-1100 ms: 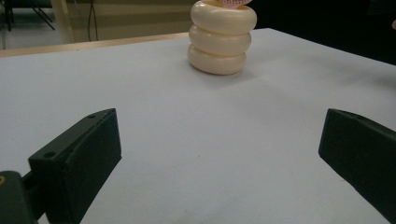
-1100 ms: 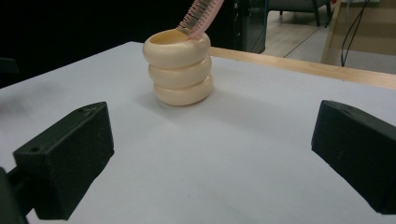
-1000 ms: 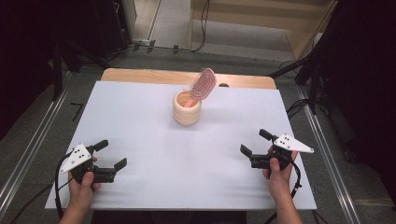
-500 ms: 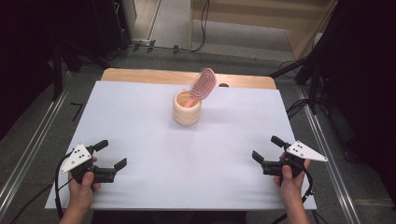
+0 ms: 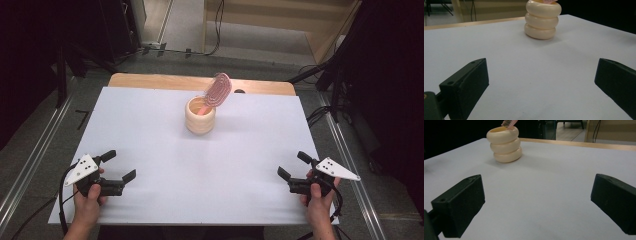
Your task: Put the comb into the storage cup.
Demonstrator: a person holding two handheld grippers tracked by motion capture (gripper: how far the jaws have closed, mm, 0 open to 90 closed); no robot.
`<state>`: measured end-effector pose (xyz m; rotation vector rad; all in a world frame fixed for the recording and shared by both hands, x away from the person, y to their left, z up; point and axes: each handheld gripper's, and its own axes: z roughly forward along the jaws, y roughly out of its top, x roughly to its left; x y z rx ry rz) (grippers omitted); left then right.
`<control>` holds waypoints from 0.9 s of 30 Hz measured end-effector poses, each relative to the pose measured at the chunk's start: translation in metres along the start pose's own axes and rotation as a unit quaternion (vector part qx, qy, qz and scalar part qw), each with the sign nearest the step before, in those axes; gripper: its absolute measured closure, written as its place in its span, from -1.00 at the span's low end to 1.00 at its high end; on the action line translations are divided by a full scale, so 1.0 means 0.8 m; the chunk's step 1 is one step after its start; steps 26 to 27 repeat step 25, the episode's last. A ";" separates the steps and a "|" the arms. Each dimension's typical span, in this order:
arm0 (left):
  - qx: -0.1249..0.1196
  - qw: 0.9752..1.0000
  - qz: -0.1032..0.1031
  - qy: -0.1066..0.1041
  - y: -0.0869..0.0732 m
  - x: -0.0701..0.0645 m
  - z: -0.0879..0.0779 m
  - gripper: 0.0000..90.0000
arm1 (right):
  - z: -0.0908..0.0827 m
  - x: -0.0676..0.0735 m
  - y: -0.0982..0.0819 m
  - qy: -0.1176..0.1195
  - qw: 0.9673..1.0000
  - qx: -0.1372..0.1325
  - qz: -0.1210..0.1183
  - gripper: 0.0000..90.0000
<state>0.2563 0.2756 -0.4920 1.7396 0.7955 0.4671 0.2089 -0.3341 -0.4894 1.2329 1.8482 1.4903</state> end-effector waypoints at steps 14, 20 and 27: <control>-0.001 1.000 -0.001 0.000 0.000 0.000 0.000 -1.00 | -0.013 -0.013 -0.027 -0.032 0.999 0.006 0.000 -1.00; -0.004 1.000 -0.004 0.002 0.000 0.001 0.000 -1.00 | -0.015 -0.022 -0.034 -0.025 0.999 -0.015 0.032 -1.00; -0.001 1.000 -0.002 0.004 0.000 0.000 0.000 -1.00 | -0.010 -0.019 -0.034 -0.023 1.000 -0.009 0.018 -1.00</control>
